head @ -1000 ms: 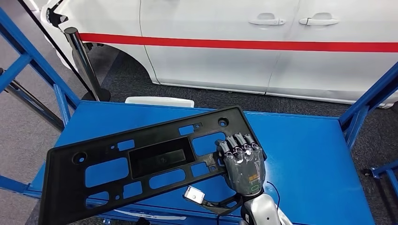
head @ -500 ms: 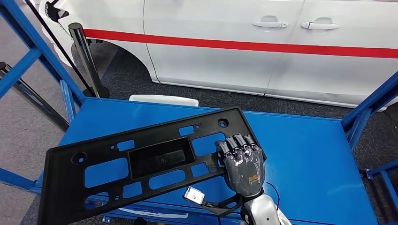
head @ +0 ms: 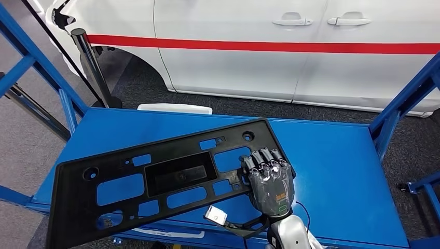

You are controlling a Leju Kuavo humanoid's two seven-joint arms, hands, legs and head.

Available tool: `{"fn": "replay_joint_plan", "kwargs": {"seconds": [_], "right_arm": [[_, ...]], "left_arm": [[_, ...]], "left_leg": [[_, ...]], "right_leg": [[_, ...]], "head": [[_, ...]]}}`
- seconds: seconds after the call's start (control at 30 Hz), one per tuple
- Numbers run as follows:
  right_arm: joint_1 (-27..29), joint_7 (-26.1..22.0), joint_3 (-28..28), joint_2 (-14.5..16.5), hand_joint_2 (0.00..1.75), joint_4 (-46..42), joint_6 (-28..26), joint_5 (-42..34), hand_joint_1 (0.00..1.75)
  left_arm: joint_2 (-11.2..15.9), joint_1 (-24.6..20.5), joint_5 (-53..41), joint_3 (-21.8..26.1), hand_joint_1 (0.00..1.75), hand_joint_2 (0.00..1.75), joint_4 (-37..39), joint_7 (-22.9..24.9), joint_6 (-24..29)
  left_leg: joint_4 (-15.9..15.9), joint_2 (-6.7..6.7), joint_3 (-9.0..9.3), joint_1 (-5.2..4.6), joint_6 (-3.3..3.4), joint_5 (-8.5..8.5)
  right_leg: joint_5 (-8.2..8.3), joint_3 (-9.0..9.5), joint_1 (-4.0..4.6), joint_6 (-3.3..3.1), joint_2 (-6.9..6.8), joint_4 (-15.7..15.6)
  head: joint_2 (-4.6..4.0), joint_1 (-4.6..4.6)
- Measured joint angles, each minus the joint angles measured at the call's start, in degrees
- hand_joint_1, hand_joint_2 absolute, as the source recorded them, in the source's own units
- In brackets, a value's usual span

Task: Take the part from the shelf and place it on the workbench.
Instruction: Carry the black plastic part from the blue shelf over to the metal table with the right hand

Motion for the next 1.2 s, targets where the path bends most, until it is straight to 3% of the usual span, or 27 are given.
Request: {"fn": "replay_joint_plan", "kwargs": {"seconds": [0.03,0.07,0.13,0.2,0.23,0.33,0.4,0.5,0.53,0.57,0.6,0.7,0.73,0.87,0.93,1.0,1.03,1.07,1.1,1.2], "right_arm": [[0.0,0.0,0.0,0.0,1.75,0.0,0.0,0.0,1.75],[0.1,0.0,0.0,0.0,1.75,0.0,0.0,0.0,1.75],[0.1,0.0,0.0,0.0,1.75,0.0,0.0,-0.1,1.75],[0.0,0.0,0.0,0.0,1.75,0.0,0.0,-0.1,1.75],[0.0,0.0,0.0,0.0,1.75,0.0,0.0,-0.1,1.75],[0.0,0.0,-0.1,0.1,1.75,0.0,0.0,-0.1,1.75],[0.0,0.0,-0.1,0.1,1.75,0.0,0.0,-0.2,1.75],[0.1,0.0,-0.2,0.0,1.75,0.0,0.0,-0.4,1.75],[0.2,0.0,-0.2,0.0,1.75,0.1,0.0,-0.4,1.75],[0.3,0.0,-0.2,0.0,1.75,0.1,0.0,-0.4,1.75],[0.3,0.0,-0.3,0.0,1.75,0.1,0.0,-0.4,1.75],[0.2,0.0,-0.3,0.0,1.75,0.1,0.0,-0.5,1.75],[0.3,0.0,-0.4,0.0,1.75,0.1,0.0,-0.6,1.75],[0.2,0.0,-0.6,0.0,1.75,0.1,0.0,-0.6,1.75],[0.2,0.0,-0.6,0.1,1.75,0.1,0.0,-0.6,1.75],[0.2,0.0,-0.6,0.1,1.75,0.2,0.0,-0.7,1.75],[0.2,0.0,-0.7,0.1,1.75,0.2,0.0,-0.8,1.75],[0.2,0.0,-0.7,0.1,1.75,0.3,0.0,-0.9,1.75],[0.2,0.0,-0.8,0.1,1.75,0.4,0.0,-1.0,1.75],[0.2,0.0,-1.0,0.2,1.75,0.5,0.0,-1.1,1.75]], "left_arm": [[0.0,0.1,0.0,0.0,0.0,1.75,0.0,0.0,0.0],[0.0,0.1,0.0,0.0,0.0,1.75,0.0,0.0,0.0],[0.0,0.1,0.0,0.0,0.0,1.75,0.0,0.0,0.1],[0.1,0.0,0.0,0.0,0.0,1.75,0.0,0.0,0.1],[0.1,-0.1,0.0,0.0,0.0,1.75,0.0,0.0,0.2],[0.1,0.1,0.0,0.0,0.0,1.75,0.0,0.0,0.2],[0.1,0.0,0.0,0.0,0.0,1.75,0.0,0.0,0.2],[0.1,0.0,0.0,0.0,0.0,1.75,0.0,0.0,0.2],[0.1,0.0,0.0,0.0,0.0,1.75,0.0,0.0,0.2],[0.1,0.1,0.0,0.0,0.0,1.75,0.0,0.0,0.2],[0.1,0.1,0.0,0.0,0.0,1.75,0.0,0.0,0.2],[0.1,0.1,0.0,0.0,0.0,1.75,0.0,0.0,0.2],[0.1,0.1,0.0,0.0,0.0,1.75,0.0,0.0,0.2],[0.1,0.1,0.0,0.0,0.0,1.75,0.0,0.0,0.2],[0.1,0.1,0.0,0.0,0.0,1.75,0.0,0.0,0.2],[0.1,0.1,0.0,0.0,0.0,1.75,0.0,0.0,0.2],[0.1,0.1,0.0,0.0,0.0,1.75,0.0,0.0,0.2],[0.1,0.1,-0.1,0.0,0.0,1.75,0.0,0.0,0.2],[0.1,0.1,-0.1,0.0,0.0,1.75,0.0,0.0,0.2],[0.1,0.0,-0.4,0.0,0.0,1.75,0.0,0.0,0.2]], "left_leg": [[1.6,0.0,-0.46,0.0,0.04,-0.33],[0.9,0.0,0.19,-0.02,0.2,0.44],[-5.7,-0.01,4.01,-0.17,0.93,3.69],[-12.2,0.0,7.41,-0.54,1.65,5.66],[-13.9,-0.03,8.13,-0.74,1.89,5.93],[-14.8,-0.03,8.22,-0.73,2.37,6.63],[-15.8,0.15,8.24,-0.41,3.04,7.61],[-15.9,0.34,7.43,-0.42,3.5,8.27],[-15.7,0.37,7.09,-0.45,3.5,8.33],[-15.4,0.38,6.77,-0.45,3.47,8.36],[-15.0,0.37,6.47,-0.43,3.41,8.35],[-13.8,0.29,5.75,-0.5,2.9,8.13],[-13.5,0.26,5.55,-0.6,2.59,8.13],[-13.2,0.2,5.05,-0.63,1.37,8.11],[-9.8,0.18,3.63,-0.46,0.77,5.41],[-2.7,0.18,0.85,-0.27,0.22,1.12],[0.4,0.18,-0.21,-0.21,0.09,-0.27],[1.8,0.18,-0.43,-0.2,0.1,-0.61],[1.0,0.18,0.44,-0.21,0.24,0.12],[-10.2,0.16,7.07,-0.58,1.43,4.52]], "right_leg": [[0.1,-0.13,0.11,-0.06,-0.02,0.0],[0.18,-0.19,0.22,-0.07,-0.01,0.0],[0.32,-0.17,0.35,0.0,0.03,0.0],[0.54,-0.26,0.5,0.34,0.03,0.0],[0.7,-0.35,0.5,0.62,0.02,0.0],[1.19,-0.34,0.46,1.66,0.01,-0.4],[-0.6,-1.11,0.53,2.14,0.08,1.5],[-6.43,-5.04,0.47,2.47,0.16,11.1],[-7.28,-5.89,0.44,2.58,0.15,13.5],[-7.04,-5.84,0.4,2.67,0.14,14.0],[-5.79,-4.66,0.33,2.7,0.12,12.3],[-1.89,0.89,0.22,2.39,0.13,2.3],[-1.56,1.59,0.29,2.12,0.18,0.7],[-0.83,1.23,0.46,0.67,0.27,0.0],[-0.32,0.89,0.24,-0.03,0.12,-0.3],[0.09,0.29,0.32,-0.34,0.02,-0.3],[0.28,-0.01,0.4,-0.37,-0.01,-0.2],[0.47,-0.26,0.46,-0.37,-0.02,-0.2],[0.63,-0.43,0.53,-0.33,-0.02,-0.2],[1.05,-0.58,0.72,0.0,0.01,-0.2]], "head": [[0.0,0.0],[0.0,0.0],[0.0,0.01],[0.0,0.01],[0.0,0.01],[0.0,0.02],[0.0,0.06],[0.0,0.1],[0.0,0.1],[0.0,0.09],[0.0,0.1],[0.0,0.09],[0.0,0.07],[0.0,0.05],[0.0,0.02],[0.0,0.0],[0.0,0.0],[0.0,0.0],[0.0,0.0],[0.0,0.01]]}}
